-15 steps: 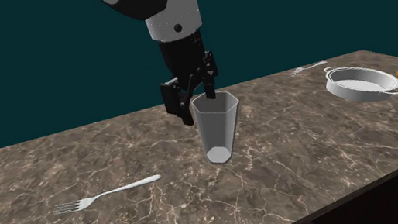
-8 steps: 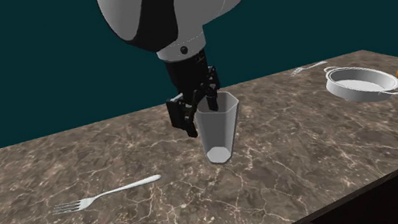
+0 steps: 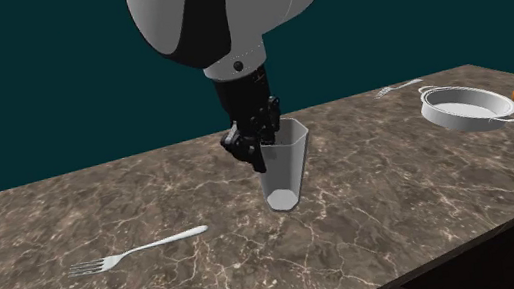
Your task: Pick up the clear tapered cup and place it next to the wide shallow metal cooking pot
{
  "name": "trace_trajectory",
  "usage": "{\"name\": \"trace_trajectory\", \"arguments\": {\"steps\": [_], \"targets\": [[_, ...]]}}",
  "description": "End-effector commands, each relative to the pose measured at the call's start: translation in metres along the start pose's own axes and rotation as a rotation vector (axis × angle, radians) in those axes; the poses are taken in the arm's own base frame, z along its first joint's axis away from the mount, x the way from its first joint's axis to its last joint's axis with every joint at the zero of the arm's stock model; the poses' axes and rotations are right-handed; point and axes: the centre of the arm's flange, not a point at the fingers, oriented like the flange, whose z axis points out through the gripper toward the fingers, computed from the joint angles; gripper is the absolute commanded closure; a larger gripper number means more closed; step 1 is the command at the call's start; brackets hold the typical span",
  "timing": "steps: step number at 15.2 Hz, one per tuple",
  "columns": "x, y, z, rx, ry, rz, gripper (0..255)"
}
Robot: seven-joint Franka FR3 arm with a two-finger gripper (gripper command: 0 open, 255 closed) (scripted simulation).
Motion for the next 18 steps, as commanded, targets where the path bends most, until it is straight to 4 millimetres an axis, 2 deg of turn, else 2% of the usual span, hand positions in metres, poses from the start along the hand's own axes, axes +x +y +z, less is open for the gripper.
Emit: {"name": "trace_trajectory", "arguments": {"steps": [1, 8, 18], "targets": [[0.0, 0.0, 0.0, 0.0, 0.0, 0.0, 255], [0.0, 0.0, 0.0, 0.0, 0.0, 0.0, 255], [-0.005, 0.007, -0.052, 0.0, 0.0, 0.0, 255]]}}
